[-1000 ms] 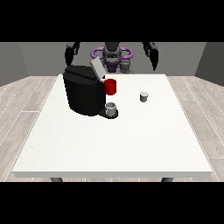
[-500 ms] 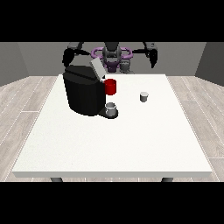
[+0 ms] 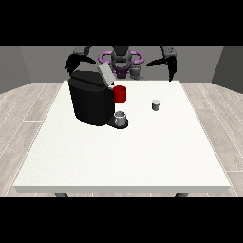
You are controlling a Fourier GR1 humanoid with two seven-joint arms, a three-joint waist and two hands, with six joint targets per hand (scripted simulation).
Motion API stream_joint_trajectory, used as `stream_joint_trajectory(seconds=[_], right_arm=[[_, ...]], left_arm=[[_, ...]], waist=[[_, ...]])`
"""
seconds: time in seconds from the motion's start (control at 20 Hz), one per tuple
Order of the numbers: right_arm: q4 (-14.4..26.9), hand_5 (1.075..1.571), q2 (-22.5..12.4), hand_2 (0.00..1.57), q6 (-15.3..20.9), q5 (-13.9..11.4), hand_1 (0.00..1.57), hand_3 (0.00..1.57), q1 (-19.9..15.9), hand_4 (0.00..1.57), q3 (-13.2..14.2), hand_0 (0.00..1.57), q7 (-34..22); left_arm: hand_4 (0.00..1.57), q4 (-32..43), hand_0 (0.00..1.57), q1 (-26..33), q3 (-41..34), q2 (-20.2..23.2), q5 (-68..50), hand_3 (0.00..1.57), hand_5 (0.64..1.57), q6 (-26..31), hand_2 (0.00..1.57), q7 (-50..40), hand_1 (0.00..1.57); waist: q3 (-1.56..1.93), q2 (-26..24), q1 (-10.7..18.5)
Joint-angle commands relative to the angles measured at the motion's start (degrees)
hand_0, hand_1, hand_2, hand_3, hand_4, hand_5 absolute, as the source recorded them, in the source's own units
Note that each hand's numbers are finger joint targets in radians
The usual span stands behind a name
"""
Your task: Insert the coffee pod into the coffee machine and close the lid
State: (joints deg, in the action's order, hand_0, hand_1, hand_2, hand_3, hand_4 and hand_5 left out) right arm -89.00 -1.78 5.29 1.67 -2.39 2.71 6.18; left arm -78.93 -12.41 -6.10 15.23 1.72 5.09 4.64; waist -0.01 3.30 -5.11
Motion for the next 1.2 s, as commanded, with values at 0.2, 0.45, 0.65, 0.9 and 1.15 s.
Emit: stream_joint_trajectory(seconds=[0.2,0.45,0.65,0.9,1.15], right_arm=[[0.73,1.571,1.62,0.0,0.47,-0.7,0.0,0.0,-4.8,0.28,-1.72,0.0,1.64],[0.09,1.571,1.72,0.0,7.73,-2.32,0.0,0.0,-4.44,0.33,-8.2,0.0,-0.41],[-0.34,1.571,-0.16,0.0,1.83,-1.58,0.0,0.0,-8.96,0.4,-2.95,0.0,-4.22],[3.21,1.571,-0.39,0.0,1.66,-0.82,0.0,0.0,-6.1,0.39,-1.94,0.0,-3.61],[5.23,1.571,0.44,0.0,4.58,-3.32,0.0,0.0,-8.6,0.42,-2.31,0.0,-5.78]], left_arm=[[0.0,11.65,0.0,-10.08,-2.11,4.3,2.21,0.0,1.571,1.83,0.0,-2.04,0.0],[0.0,19.47,0.0,-12.76,-3.15,5.14,3.35,0.0,1.571,2.16,0.0,-0.48,0.0],[0.0,26.06,0.0,-16.97,-4.52,6.78,5.05,0.0,1.571,0.91,0.0,0.84,0.0],[0.0,28.75,0.0,-15.81,-0.78,6.51,9.7,0.0,1.571,1.4,0.0,0.86,0.0],[0.0,32.6,0.0,-17.04,1.32,5.26,13.9,0.0,1.571,-0.72,0.46,3.97,0.0]], waist=[[0.01,5.92,-2.66],[-0.01,6.9,-2.03],[-0.02,9.98,-4.58],[0.01,6.7,-3.51],[0.0,6.57,-2.16]])
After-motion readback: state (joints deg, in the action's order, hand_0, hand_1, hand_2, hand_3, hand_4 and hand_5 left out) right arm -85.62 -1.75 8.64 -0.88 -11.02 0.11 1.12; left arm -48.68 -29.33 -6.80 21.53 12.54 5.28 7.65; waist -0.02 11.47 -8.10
